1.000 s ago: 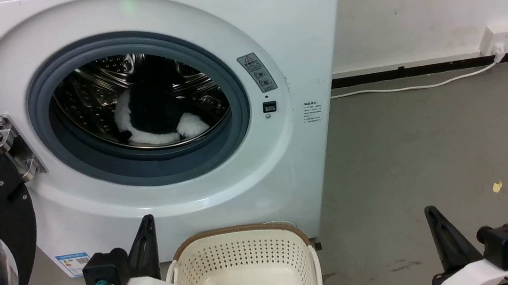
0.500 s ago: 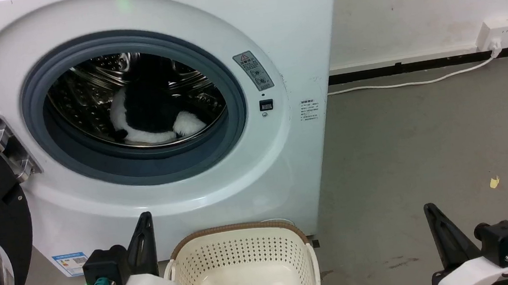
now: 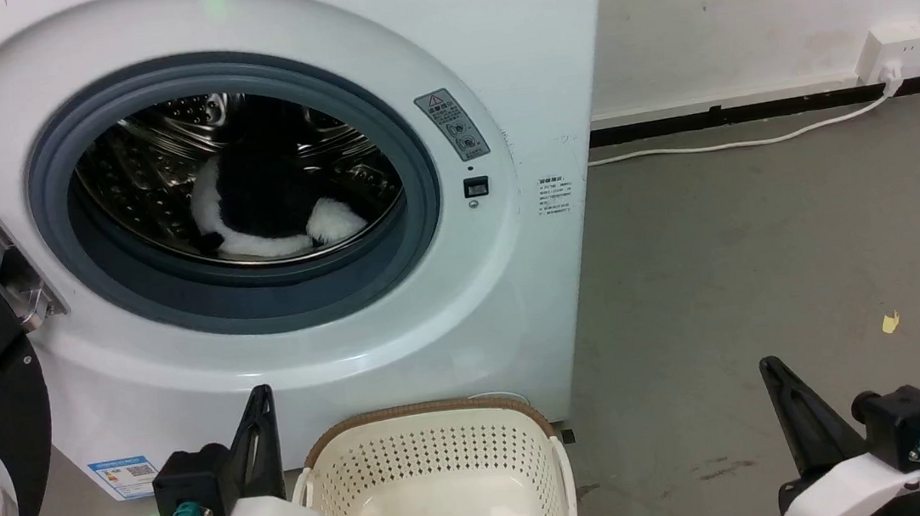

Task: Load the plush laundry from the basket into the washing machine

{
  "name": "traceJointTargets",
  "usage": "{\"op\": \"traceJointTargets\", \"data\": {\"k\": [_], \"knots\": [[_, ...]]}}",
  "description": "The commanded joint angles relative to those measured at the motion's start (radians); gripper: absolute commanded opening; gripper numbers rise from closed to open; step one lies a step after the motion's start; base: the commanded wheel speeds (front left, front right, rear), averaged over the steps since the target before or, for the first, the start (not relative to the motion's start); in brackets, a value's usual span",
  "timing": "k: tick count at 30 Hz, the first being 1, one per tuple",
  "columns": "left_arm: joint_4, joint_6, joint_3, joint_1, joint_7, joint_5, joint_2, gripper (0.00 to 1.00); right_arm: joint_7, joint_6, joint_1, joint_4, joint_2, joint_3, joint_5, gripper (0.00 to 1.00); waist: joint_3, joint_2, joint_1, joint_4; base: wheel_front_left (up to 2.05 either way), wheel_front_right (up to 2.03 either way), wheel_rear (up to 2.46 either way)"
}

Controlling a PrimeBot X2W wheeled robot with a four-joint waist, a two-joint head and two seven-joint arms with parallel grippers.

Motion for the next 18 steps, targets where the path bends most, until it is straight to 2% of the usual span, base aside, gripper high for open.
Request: {"op": "traceJointTargets", "data": {"k": [1,18], "knots": [[-0.009,-0.007,0.009,0.015,0.004,0.015,-0.006,0.00,0.004,-0.001,-0.011,-0.008,0.002,-0.002,-0.012,0.00,0.001,0.0000,0.0000,-0.001,0.00,0.00,0.00],[-0.035,-0.028,0.055,0.024,0.037,0.090,-0.040,0.00,0.027,-0.001,-0.024,-0.026,0.003,-0.004,-0.043,0.00,0.012,0.0000,0.0000,-0.011,0.00,0.00,0.00]]}}
